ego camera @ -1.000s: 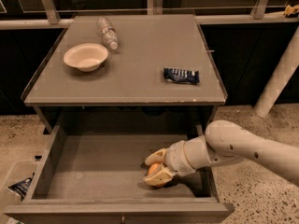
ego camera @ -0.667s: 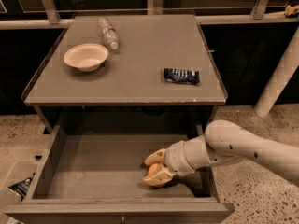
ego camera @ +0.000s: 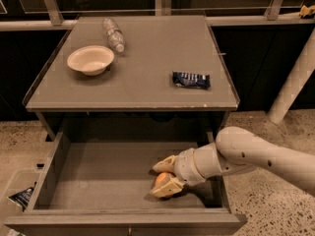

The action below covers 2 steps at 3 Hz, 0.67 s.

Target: Place orange into top drawer

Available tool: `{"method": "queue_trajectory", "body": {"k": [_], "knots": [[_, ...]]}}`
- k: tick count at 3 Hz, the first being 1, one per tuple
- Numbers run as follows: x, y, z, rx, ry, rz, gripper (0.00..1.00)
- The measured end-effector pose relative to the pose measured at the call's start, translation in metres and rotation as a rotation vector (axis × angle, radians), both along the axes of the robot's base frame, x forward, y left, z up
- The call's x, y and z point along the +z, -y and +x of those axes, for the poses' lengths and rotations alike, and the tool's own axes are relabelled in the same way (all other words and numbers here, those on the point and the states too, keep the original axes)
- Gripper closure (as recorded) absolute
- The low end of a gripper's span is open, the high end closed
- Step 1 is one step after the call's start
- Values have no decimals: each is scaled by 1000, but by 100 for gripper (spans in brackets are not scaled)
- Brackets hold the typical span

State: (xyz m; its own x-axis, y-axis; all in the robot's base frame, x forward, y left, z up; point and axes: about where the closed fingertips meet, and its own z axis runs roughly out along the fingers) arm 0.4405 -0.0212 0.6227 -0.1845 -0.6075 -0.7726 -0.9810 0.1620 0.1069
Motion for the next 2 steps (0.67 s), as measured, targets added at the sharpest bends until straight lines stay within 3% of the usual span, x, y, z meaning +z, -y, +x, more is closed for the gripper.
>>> {"method": "queue_trajectory", "body": {"k": [1, 2], "knots": [[0, 0, 0, 0, 0, 0, 0], [0, 0, 0, 0, 0, 0, 0]]}}
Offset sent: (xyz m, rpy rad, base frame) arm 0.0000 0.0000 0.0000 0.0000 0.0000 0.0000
